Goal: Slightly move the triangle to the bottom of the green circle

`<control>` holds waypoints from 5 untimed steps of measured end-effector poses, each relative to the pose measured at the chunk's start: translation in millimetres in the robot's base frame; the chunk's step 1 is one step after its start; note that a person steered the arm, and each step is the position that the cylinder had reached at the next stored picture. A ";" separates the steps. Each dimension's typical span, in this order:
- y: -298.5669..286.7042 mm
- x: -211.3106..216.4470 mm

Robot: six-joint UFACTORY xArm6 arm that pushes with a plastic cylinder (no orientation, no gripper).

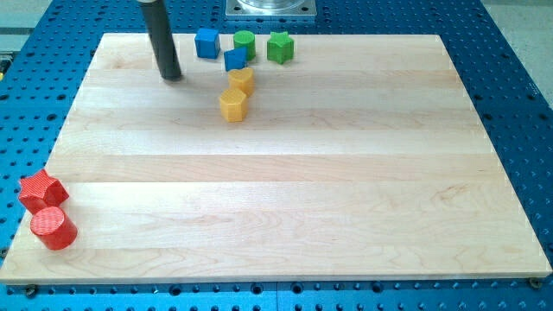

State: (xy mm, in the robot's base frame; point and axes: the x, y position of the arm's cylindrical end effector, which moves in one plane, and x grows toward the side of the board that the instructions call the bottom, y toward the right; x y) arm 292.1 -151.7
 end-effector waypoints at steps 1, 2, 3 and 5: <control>6.0 -11.8; 19.2 -23.5; 33.7 -24.9; 58.7 -24.9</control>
State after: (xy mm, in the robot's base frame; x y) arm 267.2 -93.0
